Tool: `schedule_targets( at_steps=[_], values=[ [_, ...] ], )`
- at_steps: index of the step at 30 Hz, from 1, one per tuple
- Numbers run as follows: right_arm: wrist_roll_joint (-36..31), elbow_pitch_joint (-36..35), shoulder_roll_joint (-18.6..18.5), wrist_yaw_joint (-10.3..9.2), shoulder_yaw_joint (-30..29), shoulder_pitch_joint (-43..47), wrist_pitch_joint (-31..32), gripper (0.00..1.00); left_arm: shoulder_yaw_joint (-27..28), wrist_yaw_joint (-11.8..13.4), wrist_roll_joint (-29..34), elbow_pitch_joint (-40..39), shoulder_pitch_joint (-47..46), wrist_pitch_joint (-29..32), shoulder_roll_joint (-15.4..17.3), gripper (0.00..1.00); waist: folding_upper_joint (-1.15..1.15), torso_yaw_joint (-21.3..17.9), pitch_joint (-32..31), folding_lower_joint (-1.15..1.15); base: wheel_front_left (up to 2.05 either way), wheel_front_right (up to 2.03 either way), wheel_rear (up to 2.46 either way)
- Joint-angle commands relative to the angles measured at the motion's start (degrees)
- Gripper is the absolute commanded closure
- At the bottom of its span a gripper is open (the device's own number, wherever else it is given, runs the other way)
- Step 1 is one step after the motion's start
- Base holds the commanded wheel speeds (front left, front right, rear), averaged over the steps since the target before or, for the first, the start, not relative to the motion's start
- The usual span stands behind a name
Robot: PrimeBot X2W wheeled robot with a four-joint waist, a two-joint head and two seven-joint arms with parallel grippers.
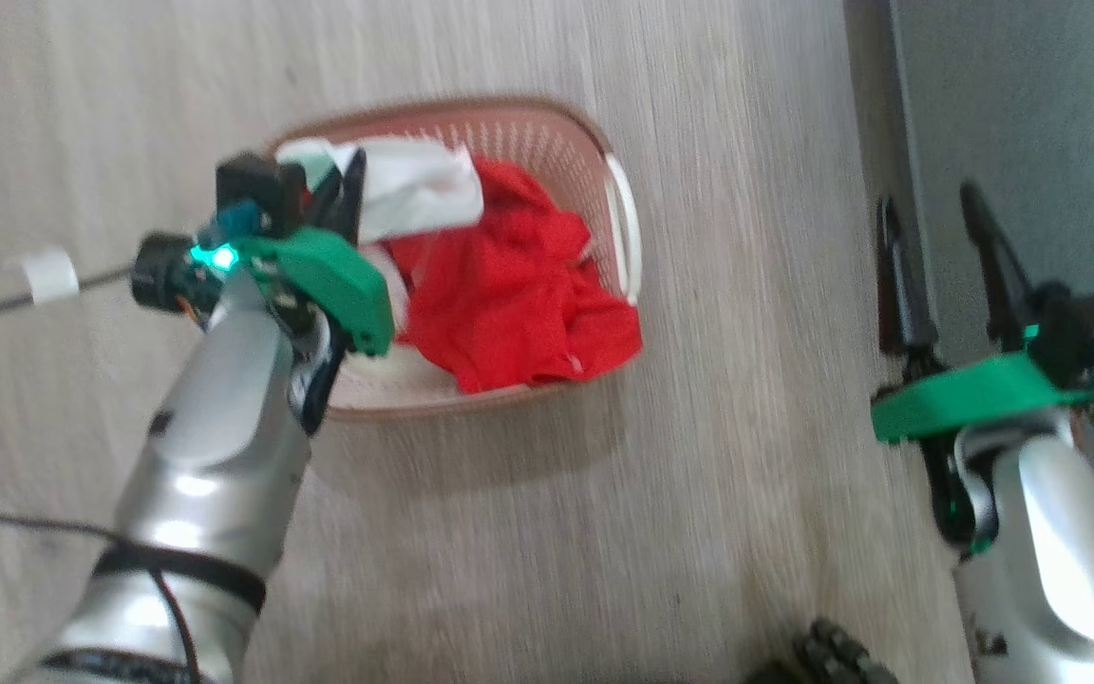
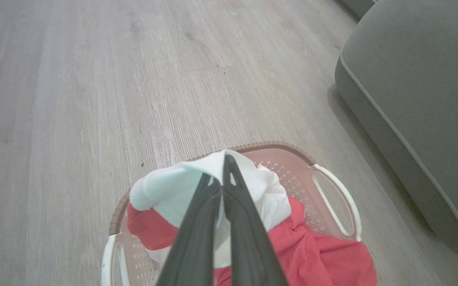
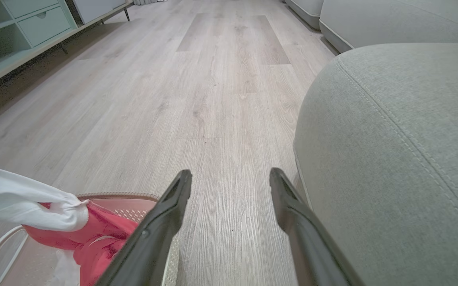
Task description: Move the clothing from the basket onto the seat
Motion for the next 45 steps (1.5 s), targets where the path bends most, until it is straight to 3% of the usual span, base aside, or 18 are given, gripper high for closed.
schedule_targets(
  at_steps=[1,12,24,32,45],
  values=[
    [-0.31,-1.07,-0.54,-0.01,0.74,2.11,-0.52,0.0,1.53,-0.2,-0.36,-2.57,1.4,-0.72,0.97,1.0,0.0,3.25,-6.72,0.01,0.0,0.0,0.0],
    [-0.04,1.36,-1.14,-0.01,0.15,9.88,-0.52,0.0,3.23,0.82,-1.7,-14.68,13.19,-0.52,2.65,1.0,0.0,5.48,-19.31,0.01,0.0,0.0,0.0],
    [-0.15,2.93,-1.77,-0.01,0.63,15.14,-0.52,0.0,4.7,3.51,-3.43,-27.47,23.44,4.87,6.21,1.0,0.0,5.46,-28.41,0.01,0.0,0.0,0.0],
    [-0.18,3.37,-1.7,-0.01,1.32,16.57,-0.52,0.0,5.36,5.42,-4.05,-36.66,27.92,9.62,8.44,1.0,0.0,5.65,-31.07,0.01,0.0,0.0,0.0],
    [-1.69,3.56,-3.56,-0.01,4.75,15.94,-0.52,0.0,4.77,6.51,-4.54,-40.54,30.62,11.97,9.07,1.0,0.0,5.57,-32.23,0.01,0.0,0.0,0.0]
  ],
)
